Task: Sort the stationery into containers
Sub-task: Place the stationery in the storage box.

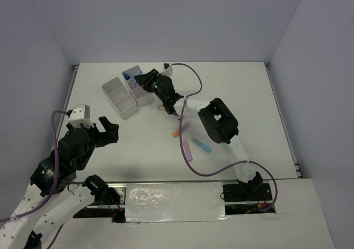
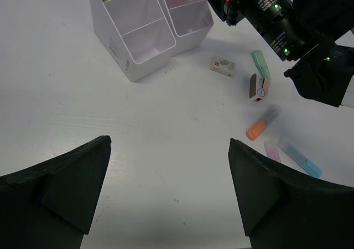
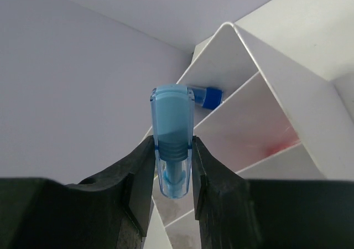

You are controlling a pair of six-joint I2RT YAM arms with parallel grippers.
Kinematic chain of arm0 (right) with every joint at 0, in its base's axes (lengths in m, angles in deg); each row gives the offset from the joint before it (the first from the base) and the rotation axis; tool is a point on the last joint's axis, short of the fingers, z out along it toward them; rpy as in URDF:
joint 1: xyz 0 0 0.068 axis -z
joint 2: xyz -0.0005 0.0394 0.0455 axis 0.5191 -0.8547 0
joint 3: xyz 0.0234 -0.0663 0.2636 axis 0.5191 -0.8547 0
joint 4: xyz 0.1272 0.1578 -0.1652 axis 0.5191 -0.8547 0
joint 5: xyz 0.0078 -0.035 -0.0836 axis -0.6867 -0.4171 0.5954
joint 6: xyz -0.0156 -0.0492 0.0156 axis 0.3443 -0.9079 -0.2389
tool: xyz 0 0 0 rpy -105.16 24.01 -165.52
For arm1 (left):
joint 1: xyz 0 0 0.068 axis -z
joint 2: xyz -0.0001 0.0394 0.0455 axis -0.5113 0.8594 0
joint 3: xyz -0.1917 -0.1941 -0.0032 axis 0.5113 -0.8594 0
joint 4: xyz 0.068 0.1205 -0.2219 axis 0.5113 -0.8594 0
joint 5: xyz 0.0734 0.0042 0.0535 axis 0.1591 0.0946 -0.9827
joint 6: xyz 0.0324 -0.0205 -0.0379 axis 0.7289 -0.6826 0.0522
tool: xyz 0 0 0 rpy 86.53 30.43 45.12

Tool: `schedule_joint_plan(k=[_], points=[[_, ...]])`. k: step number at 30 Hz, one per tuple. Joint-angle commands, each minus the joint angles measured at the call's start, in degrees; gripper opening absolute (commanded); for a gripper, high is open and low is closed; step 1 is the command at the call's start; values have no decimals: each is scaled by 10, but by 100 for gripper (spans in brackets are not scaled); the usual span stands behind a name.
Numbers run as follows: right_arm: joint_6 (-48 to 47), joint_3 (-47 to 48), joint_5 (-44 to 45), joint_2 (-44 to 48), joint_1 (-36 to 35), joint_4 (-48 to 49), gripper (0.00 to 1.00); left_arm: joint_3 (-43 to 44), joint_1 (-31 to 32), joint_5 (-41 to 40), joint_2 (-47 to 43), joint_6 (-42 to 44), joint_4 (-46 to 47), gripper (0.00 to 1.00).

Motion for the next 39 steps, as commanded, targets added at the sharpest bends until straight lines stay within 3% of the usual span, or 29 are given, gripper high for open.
schedule_joint_plan(k=[1,6,25,39], points=[[-29,58,37,-8,-6,-2,21,-5,3,14,-9,19,30,99],[-64,82,46,-21,-13,-16,35,-6,3,34,-8,28,37,99],[-54,72,57,-37,-21,-31,36,-9,3,44,-25,34,43,99],[-51,76,55,-47,-16,-41,45,-8,3,42,-31,33,43,99]])
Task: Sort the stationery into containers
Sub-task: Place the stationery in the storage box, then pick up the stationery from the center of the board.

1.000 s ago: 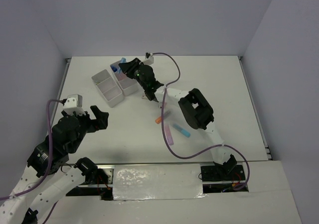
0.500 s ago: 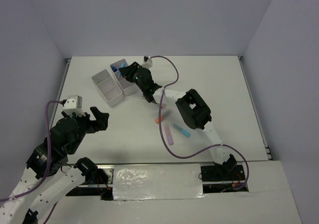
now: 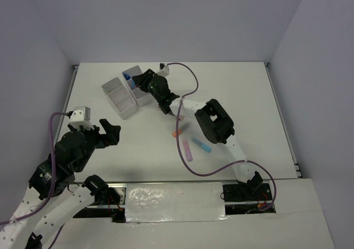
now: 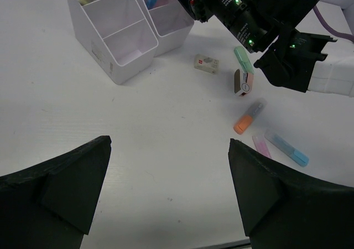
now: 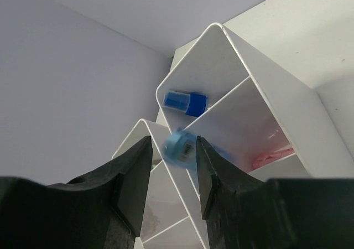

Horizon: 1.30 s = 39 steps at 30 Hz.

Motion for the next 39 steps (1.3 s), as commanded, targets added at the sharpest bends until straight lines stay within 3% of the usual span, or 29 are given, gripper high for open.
schedule_joint_plan(k=[1,9,14,17,21,23,27,28,29,33,39], points=[[2,6,8,-8,-3,8,45,1,3,0,-9,9,25,99],[-12,-26,-2,24,-2,41,46,1,3,0,-10,10,25,99],[-78,-106,-38,138,5,58,49,2,4,-3,-9,9,23,99],[-110,-155,-50,228,28,-18,53,1,4,-5,-10,7,23,99],[-144,-138,-34,292,77,-322,54,3,4,-10,-5,5,22,99],[-207,-100,-33,292,102,-464,58,4,4,-11,0,4,19,99],[-325,-22,-67,245,133,-625,64,4,4,-15,5,2,19,99],[-359,22,-61,213,139,-656,75,3,3,-19,7,2,17,99],[-374,50,-46,195,140,-718,75,5,3,-23,12,0,16,99],[-419,132,-5,140,147,-790,75,7,1,-25,26,-3,12,99],[-436,154,-66,89,166,-800,72,6,2,-23,35,-3,12,99]])
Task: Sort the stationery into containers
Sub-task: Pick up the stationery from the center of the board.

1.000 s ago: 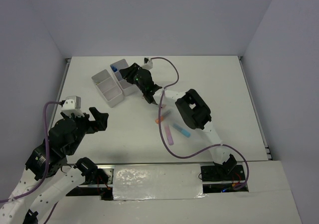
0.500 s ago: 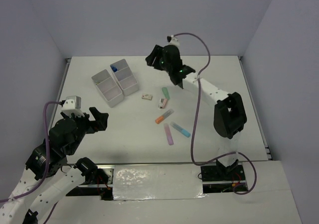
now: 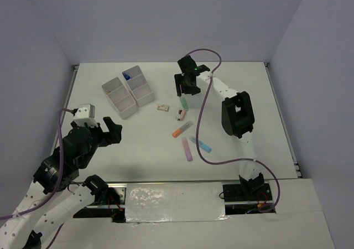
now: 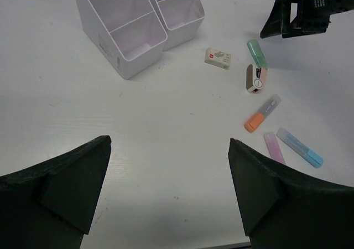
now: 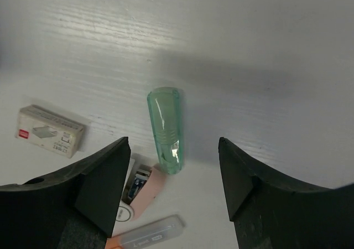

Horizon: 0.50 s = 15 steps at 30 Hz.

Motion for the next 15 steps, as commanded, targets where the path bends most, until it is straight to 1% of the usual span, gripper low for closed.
schedule_joint_plan(k=[1,6,11,14,15], points=[[-39,53,-30,-18,7,-52,72,6,1,-7,7,-1,13,99],[-53,85,-46,-71,2,-71,70,6,1,-2,17,3,16,99],[-61,94,-42,-84,-2,-77,70,7,0,3,27,4,16,99],[-64,106,-37,-95,-4,-90,68,8,1,2,24,4,16,99],[-65,106,-35,-102,-5,-94,65,7,1,2,23,4,16,99]])
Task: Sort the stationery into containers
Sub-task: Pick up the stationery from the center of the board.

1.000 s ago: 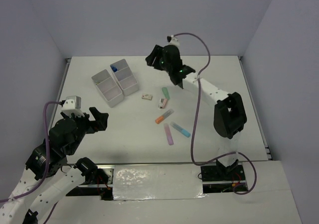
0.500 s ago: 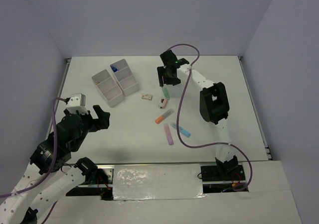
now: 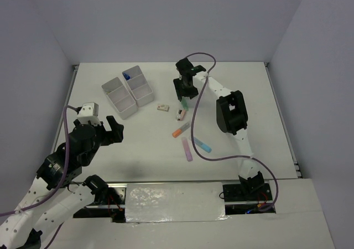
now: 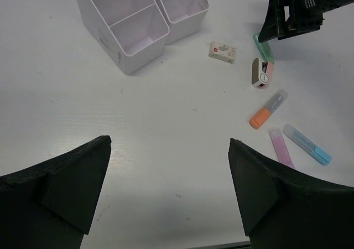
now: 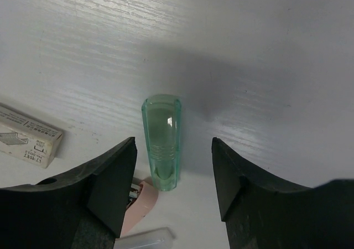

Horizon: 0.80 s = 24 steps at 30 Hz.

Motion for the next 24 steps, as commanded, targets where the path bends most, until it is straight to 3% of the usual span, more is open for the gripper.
schedule_joint_plan(k=[1,11,13,15,21,24], points=[[-15,29,3,-17,-11,-30,63,7,1,2,-5,4,16,99],[-11,41,10,-58,-22,-45,40,7,1,2,-7,3,16,99],[-1,44,20,-56,-22,-36,24,6,1,3,-8,3,16,99],[12,45,31,-42,-20,-22,18,6,1,4,-8,4,18,99],[122,-3,-2,51,6,110,11,7,1,-1,-5,1,16,99],[217,-34,45,106,4,191,11,6,1,-6,-9,0,13,99]])
